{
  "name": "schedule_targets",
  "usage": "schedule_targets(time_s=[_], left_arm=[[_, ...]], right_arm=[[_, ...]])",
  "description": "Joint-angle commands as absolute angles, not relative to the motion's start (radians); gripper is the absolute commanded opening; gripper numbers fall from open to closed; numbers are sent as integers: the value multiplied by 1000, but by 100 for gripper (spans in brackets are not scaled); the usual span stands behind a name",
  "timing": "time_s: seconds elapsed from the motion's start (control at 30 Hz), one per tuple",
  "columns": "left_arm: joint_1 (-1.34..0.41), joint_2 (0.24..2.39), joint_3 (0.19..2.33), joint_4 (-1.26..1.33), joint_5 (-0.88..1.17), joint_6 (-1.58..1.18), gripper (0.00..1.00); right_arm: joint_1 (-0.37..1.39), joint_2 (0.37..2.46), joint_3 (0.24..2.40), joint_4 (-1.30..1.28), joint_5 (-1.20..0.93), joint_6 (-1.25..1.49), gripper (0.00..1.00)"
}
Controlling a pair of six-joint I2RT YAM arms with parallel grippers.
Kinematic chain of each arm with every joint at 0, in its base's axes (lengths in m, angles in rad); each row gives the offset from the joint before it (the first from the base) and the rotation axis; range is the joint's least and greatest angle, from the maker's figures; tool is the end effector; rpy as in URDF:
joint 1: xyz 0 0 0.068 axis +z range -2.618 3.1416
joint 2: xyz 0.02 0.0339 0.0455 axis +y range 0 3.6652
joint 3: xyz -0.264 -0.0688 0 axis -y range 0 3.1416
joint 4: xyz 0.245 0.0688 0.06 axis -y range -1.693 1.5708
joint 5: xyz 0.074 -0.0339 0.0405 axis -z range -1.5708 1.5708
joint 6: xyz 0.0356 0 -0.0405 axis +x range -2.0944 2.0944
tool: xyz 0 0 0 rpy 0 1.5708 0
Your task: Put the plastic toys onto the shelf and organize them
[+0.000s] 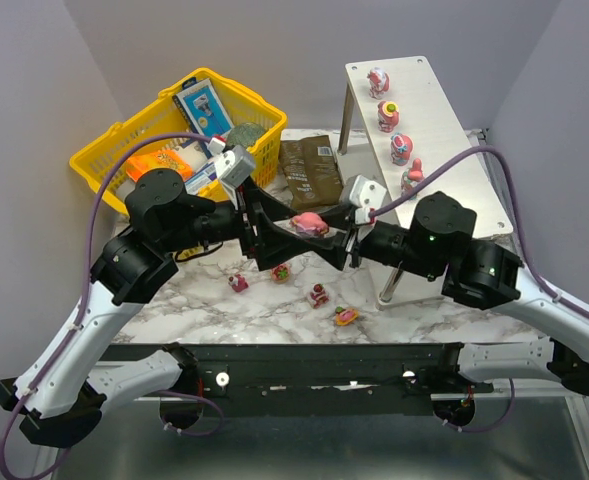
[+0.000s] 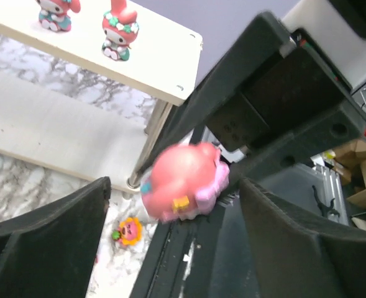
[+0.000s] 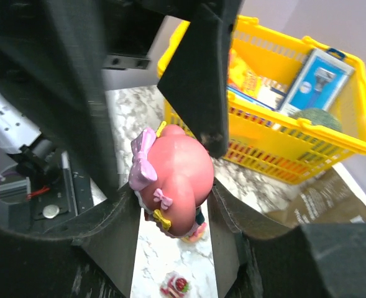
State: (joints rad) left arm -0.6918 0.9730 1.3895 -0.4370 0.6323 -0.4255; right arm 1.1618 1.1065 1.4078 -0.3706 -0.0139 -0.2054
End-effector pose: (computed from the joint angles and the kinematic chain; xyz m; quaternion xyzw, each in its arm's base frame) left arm 0.1205 -0.1271 0.4836 0.3058 0.6440 -0.5409 0.4463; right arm 0.0899 0.2087 0.4720 -0.4655 0.5639 0.3184 0.6033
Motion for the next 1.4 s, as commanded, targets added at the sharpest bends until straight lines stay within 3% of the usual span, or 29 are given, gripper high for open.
schedule_targets(time_s=[0.0,0.23,0.67,1.0,1.37], left_arm=[[-703,939,1390,-479,585,-403,99],[-703,927,1376,-456,479,-410,99],[-703,942,1310,-446,327,-422,99],[-703,974,1295,-446,315,-422,99],[-703,980,1279,-448,308,-420,99]], right_arm=[[1155,1037,1405,-322,124,-158,1],[1155,982,1378,-337,199,-118,1],[1154,825,1342,-623,753,187,1],[1155,772,1282,-817,916,429,1],[1154,750,1210,-856,1028,506,1]])
